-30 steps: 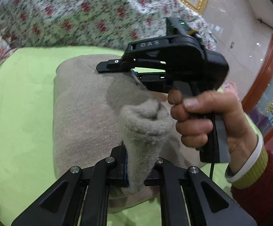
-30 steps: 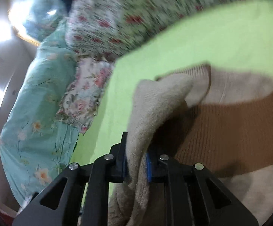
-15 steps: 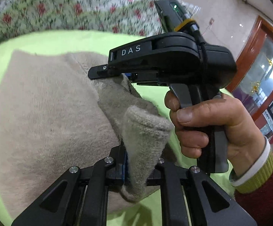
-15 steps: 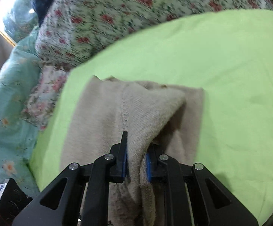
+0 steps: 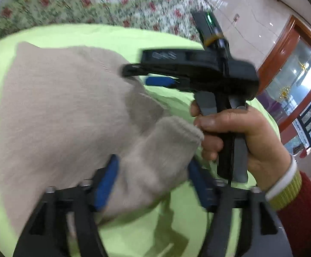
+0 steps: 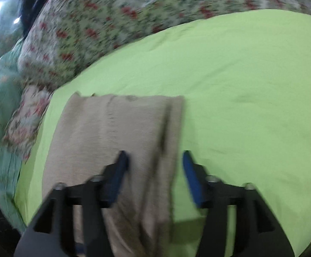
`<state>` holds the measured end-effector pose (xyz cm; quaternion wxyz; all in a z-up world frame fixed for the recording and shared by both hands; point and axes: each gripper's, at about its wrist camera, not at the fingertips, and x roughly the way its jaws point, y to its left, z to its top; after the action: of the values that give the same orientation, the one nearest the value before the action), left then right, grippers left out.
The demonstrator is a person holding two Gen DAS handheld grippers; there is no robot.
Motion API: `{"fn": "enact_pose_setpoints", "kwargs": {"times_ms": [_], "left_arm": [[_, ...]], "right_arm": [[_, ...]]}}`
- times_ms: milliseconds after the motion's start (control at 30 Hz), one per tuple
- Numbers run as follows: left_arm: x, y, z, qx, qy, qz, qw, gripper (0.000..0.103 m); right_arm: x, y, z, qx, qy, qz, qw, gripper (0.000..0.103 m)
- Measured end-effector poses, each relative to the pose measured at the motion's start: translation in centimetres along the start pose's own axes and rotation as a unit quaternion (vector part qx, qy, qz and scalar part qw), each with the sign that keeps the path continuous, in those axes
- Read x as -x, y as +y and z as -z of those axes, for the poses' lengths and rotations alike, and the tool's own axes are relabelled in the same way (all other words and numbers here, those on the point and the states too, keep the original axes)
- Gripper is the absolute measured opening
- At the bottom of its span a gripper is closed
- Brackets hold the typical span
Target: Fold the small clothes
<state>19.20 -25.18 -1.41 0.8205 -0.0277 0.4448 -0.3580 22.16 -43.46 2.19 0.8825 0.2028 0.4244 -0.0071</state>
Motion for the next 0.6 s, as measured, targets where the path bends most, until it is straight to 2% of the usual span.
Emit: {"fn": "enact_pose_setpoints", "kwargs": {"times_ms": [133,267,367,467,600], "left_arm": [[4.4,2.1,1.1,0.026,-0.026,-0.005,0.9993,0.087],[7.1,6.7,1.0,0.076,-0.043,-0.037,0.9955,0.090],[6.7,10.9,-0.1,0.127,-0.039,-0.044,0.9902,0.090],[5.3,14.5,-1.4,0.177,-0.033,-0.018,0.9835,0.091],[3.5,16.9,-1.9,0.215,-0.024,0.008,0.9763,0.091]], "right_arm": [[2.5,-1.2,1.0,-0.034,-0.020,-0.014,0.999,0.076],[3.3,-1.3,2.2,-0.046,-0.008,-0.054,0.997,0.080],[2.6,-0.8,2.9,-0.044,0.015,-0.068,0.997,0.080],[1.7,-0.4,3.0,-0.038,0.031,-0.072,0.996,0.080],[0.4,-0.5,2.6,-0.043,0.040,-0.086,0.995,0.080]]}}
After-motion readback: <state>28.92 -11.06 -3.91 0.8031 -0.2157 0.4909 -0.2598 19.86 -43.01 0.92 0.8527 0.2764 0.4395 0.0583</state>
